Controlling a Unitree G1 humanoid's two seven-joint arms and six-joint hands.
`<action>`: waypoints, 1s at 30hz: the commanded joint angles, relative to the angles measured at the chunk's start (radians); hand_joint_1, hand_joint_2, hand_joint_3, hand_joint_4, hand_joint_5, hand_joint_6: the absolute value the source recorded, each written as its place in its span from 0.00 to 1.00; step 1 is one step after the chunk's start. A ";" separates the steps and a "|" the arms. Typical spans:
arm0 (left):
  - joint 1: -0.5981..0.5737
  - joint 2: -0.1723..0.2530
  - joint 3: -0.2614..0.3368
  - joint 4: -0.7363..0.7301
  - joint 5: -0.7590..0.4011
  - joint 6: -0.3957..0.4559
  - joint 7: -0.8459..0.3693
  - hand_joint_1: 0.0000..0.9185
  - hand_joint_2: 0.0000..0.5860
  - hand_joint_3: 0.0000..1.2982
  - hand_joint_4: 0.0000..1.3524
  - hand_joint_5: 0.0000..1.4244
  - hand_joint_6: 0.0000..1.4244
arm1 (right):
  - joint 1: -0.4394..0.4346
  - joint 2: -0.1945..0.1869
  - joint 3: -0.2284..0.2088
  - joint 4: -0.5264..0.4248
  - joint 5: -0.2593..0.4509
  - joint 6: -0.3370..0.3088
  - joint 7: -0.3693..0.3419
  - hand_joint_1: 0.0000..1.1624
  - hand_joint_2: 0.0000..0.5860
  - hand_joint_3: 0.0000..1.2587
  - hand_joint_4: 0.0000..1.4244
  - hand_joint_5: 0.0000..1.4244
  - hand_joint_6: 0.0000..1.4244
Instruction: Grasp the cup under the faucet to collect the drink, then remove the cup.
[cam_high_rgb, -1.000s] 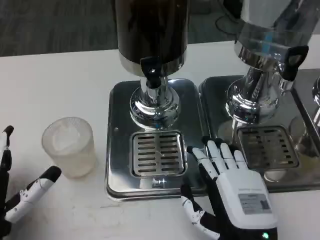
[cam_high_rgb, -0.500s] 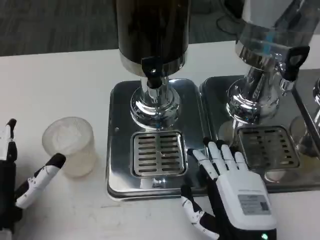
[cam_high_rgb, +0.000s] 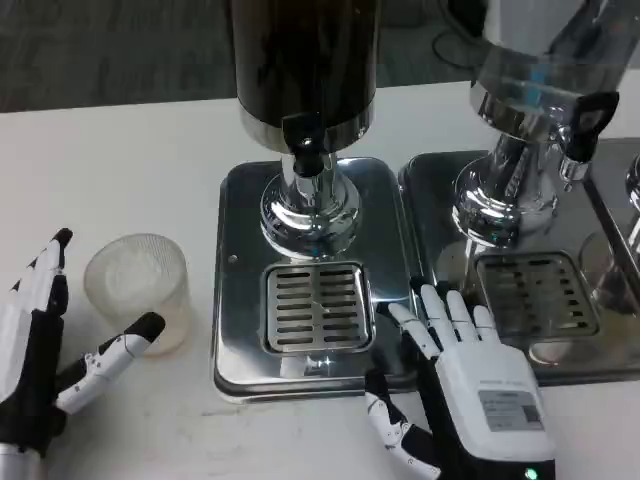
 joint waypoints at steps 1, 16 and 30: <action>-0.018 0.009 -0.016 0.022 0.009 0.003 0.018 0.09 0.00 0.00 0.00 0.00 0.00 | 0.001 0.003 -0.007 -0.010 0.013 0.002 -0.007 0.28 0.79 0.16 0.01 0.00 0.00; -0.113 0.035 -0.072 0.126 0.046 0.005 0.060 0.15 0.00 0.00 0.00 0.00 0.00 | 0.003 0.023 0.000 -0.004 0.018 0.003 -0.023 0.29 0.76 0.17 0.01 0.01 0.03; -0.154 0.026 -0.138 0.195 0.094 0.027 0.153 0.23 0.03 0.00 0.00 0.03 0.00 | 0.002 0.019 -0.002 -0.011 0.030 0.006 -0.011 0.23 0.73 0.15 0.01 0.02 0.07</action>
